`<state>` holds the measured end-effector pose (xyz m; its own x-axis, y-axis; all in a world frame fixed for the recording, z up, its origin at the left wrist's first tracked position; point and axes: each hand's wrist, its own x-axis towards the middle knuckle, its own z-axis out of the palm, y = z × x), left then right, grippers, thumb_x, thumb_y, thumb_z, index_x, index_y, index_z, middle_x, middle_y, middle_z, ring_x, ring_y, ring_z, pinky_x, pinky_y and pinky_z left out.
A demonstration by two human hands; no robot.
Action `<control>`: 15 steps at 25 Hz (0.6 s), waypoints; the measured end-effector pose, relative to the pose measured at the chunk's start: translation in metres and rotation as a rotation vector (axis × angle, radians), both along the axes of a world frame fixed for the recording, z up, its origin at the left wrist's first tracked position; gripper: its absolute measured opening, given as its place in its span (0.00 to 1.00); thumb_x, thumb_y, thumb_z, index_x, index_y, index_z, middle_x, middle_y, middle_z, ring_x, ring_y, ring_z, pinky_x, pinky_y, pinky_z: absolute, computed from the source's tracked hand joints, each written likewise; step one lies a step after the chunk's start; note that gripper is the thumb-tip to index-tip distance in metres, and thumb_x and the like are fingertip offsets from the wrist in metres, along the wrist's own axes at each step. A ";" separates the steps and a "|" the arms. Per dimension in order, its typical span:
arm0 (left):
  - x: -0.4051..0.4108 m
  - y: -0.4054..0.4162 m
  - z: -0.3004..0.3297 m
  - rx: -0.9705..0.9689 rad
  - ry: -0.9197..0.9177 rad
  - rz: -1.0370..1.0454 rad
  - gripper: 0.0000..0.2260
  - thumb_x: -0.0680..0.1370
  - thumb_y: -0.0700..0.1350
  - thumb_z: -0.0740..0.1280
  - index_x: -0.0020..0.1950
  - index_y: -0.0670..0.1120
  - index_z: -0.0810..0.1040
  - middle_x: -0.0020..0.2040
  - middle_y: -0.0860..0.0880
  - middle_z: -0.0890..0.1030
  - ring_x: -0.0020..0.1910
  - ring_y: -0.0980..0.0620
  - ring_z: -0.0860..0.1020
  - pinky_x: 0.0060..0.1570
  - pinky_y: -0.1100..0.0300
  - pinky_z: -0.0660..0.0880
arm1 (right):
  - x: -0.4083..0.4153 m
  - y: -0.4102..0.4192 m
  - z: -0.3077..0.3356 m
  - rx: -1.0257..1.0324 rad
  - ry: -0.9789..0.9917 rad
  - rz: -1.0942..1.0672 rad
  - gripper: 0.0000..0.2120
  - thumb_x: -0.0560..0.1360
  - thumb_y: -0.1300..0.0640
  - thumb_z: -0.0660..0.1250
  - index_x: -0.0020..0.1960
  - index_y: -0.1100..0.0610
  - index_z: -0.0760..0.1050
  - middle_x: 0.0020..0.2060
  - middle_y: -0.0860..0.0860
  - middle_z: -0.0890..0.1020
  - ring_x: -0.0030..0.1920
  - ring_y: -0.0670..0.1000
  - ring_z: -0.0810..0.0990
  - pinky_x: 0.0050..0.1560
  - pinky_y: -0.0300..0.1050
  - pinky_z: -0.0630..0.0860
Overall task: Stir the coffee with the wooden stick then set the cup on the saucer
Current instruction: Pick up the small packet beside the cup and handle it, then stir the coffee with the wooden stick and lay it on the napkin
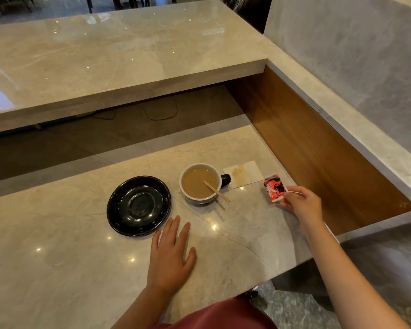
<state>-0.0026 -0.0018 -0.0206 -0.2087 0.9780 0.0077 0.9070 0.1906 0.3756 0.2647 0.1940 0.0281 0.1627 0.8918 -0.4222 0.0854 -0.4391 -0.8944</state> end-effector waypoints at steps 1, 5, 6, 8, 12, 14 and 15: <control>0.000 0.000 0.000 0.000 0.004 -0.003 0.26 0.76 0.56 0.56 0.73 0.51 0.61 0.76 0.47 0.57 0.73 0.52 0.47 0.71 0.46 0.47 | 0.003 0.000 -0.005 -0.009 -0.046 -0.017 0.06 0.74 0.66 0.66 0.48 0.56 0.77 0.42 0.58 0.83 0.34 0.50 0.83 0.30 0.35 0.81; -0.001 0.000 0.000 0.003 0.012 -0.006 0.26 0.76 0.57 0.55 0.74 0.51 0.61 0.76 0.46 0.57 0.73 0.52 0.47 0.71 0.46 0.47 | 0.005 0.000 -0.018 0.069 -0.353 -0.015 0.05 0.74 0.65 0.67 0.48 0.59 0.78 0.41 0.58 0.83 0.36 0.51 0.82 0.38 0.45 0.82; -0.001 0.000 0.000 0.004 0.009 -0.006 0.26 0.76 0.57 0.54 0.73 0.51 0.61 0.76 0.46 0.57 0.74 0.51 0.47 0.70 0.46 0.47 | 0.004 0.000 -0.019 0.105 -0.434 -0.005 0.04 0.74 0.65 0.67 0.48 0.59 0.78 0.41 0.59 0.83 0.36 0.52 0.82 0.40 0.49 0.82; 0.000 0.000 0.000 0.000 0.004 -0.003 0.26 0.76 0.57 0.54 0.73 0.51 0.61 0.76 0.46 0.57 0.74 0.52 0.48 0.71 0.45 0.48 | 0.001 0.001 -0.020 0.153 -0.570 0.005 0.05 0.74 0.64 0.68 0.49 0.60 0.77 0.43 0.60 0.83 0.38 0.56 0.82 0.42 0.53 0.82; 0.000 0.000 0.001 0.006 0.002 0.001 0.26 0.76 0.56 0.56 0.73 0.51 0.62 0.76 0.46 0.58 0.73 0.52 0.48 0.70 0.45 0.48 | -0.003 -0.005 -0.015 0.192 -0.774 0.079 0.10 0.72 0.62 0.70 0.53 0.62 0.76 0.48 0.61 0.81 0.43 0.60 0.80 0.43 0.50 0.79; 0.000 0.000 0.000 0.006 0.004 0.003 0.26 0.76 0.57 0.54 0.73 0.51 0.62 0.76 0.46 0.58 0.73 0.52 0.48 0.70 0.45 0.48 | -0.006 -0.012 -0.013 0.305 -0.915 0.145 0.12 0.73 0.61 0.69 0.55 0.61 0.76 0.53 0.61 0.80 0.48 0.60 0.79 0.43 0.48 0.76; 0.000 0.000 0.000 0.006 0.005 0.002 0.26 0.76 0.58 0.53 0.73 0.51 0.62 0.76 0.47 0.58 0.73 0.52 0.48 0.71 0.46 0.48 | -0.008 -0.015 -0.012 0.390 -0.977 0.214 0.13 0.74 0.61 0.68 0.58 0.61 0.76 0.56 0.60 0.79 0.51 0.60 0.78 0.44 0.50 0.76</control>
